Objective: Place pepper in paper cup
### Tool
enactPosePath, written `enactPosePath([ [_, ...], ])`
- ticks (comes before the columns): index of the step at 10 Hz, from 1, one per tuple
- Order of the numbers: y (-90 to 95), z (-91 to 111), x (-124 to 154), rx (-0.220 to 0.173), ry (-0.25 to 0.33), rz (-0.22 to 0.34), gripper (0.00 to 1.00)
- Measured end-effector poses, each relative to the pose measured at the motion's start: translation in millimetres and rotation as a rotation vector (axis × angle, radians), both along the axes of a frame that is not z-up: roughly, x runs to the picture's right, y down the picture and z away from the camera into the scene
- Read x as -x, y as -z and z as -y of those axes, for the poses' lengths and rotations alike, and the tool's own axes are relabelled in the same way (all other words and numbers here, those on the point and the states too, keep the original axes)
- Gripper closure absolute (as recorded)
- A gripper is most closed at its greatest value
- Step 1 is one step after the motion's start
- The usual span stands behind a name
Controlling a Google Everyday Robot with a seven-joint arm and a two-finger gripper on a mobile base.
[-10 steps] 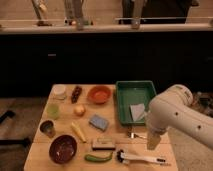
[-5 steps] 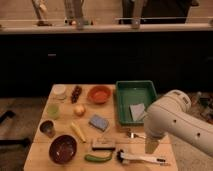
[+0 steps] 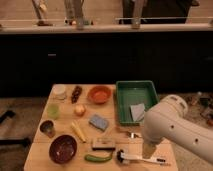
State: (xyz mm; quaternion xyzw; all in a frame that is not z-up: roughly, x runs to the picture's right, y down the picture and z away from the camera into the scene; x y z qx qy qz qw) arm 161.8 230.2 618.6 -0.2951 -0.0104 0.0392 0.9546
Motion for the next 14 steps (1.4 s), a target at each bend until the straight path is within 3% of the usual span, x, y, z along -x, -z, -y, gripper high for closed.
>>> enactPosePath([
  [5,28.9,-64,98,0.018,0.089,0.099,0.2],
  [9,5.4,-98,135,0.065,0.124,0.113,0.2],
  [14,-31.5,-122,157,0.138,0.06,0.04,0.2],
])
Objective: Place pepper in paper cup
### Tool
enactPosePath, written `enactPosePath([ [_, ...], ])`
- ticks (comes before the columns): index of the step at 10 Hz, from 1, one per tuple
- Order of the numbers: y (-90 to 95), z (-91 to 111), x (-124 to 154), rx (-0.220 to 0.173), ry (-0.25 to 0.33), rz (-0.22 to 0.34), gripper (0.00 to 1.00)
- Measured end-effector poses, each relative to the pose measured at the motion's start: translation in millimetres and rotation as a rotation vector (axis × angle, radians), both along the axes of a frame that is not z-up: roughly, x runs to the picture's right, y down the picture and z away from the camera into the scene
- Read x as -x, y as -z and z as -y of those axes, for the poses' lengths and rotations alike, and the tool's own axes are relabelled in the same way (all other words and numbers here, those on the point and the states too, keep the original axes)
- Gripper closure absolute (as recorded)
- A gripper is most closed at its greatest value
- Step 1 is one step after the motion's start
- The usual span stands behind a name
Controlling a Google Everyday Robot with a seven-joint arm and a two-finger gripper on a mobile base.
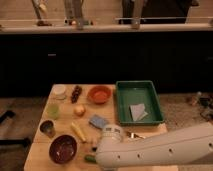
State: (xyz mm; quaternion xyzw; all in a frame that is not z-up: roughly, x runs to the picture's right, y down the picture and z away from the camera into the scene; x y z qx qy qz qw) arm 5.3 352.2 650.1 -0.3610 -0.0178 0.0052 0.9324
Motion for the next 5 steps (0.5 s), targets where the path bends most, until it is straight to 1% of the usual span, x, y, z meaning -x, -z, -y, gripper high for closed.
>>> enactPosePath([
  [3,-14.6,-4,7,0.032,-0.045,-0.025,0.2],
  [5,-21.3,-5,13,0.042,-0.074,-0.025,0.2],
])
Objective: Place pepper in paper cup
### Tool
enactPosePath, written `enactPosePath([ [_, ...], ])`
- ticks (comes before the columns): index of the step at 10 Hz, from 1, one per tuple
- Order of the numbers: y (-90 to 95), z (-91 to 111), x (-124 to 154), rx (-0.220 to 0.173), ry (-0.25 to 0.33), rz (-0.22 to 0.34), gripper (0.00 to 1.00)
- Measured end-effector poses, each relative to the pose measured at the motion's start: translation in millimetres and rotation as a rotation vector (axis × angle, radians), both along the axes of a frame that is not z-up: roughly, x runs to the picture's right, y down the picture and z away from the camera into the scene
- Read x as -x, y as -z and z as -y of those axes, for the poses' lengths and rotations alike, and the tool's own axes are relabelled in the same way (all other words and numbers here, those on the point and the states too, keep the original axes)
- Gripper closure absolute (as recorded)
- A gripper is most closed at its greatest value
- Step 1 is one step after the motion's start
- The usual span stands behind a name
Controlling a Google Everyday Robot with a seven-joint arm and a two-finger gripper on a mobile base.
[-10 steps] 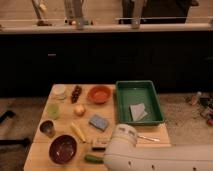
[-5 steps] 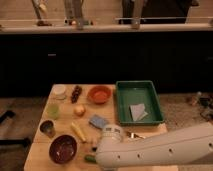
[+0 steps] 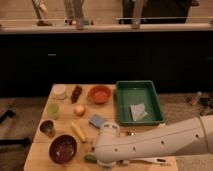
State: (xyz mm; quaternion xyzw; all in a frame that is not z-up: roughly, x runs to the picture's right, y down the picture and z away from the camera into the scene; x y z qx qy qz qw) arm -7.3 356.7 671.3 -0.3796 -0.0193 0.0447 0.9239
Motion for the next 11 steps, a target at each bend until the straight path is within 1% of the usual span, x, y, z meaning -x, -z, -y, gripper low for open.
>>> enactPosePath([
  [3,-13.0,-4,9,0.03,-0.054,0.007,0.2],
  [5,-21.2,-8,12,0.046,-0.08,0.006,0.2],
  [9,-33.1,-18,22,0.072,-0.092,0.011,0.2],
  [11,-37.0,-21,24,0.081,-0.09,0.01,0.2],
])
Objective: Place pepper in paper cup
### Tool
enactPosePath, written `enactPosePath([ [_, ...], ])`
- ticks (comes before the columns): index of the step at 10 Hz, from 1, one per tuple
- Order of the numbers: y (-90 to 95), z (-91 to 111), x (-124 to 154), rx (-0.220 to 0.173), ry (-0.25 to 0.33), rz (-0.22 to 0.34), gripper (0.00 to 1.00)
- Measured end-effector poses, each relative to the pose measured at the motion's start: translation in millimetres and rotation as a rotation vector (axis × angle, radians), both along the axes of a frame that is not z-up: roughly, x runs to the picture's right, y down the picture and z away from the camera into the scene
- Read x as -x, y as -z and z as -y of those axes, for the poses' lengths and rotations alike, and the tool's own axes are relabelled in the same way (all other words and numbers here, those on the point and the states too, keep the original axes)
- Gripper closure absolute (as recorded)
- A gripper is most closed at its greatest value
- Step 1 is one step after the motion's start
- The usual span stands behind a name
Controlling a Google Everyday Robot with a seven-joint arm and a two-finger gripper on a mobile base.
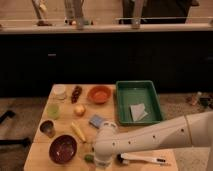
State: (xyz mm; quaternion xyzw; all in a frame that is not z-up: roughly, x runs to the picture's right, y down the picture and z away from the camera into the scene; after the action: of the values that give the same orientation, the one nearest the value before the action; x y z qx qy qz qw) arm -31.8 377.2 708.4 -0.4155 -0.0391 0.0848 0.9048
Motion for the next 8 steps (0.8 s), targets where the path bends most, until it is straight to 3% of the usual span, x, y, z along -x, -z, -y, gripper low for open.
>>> enactPosePath([
  [2,-3.4,-3.6,1.7,0.007,0.016,0.002,0.34],
  [8,-4.8,-4.7,-1.2,0.017,0.033,0.003,0.96],
])
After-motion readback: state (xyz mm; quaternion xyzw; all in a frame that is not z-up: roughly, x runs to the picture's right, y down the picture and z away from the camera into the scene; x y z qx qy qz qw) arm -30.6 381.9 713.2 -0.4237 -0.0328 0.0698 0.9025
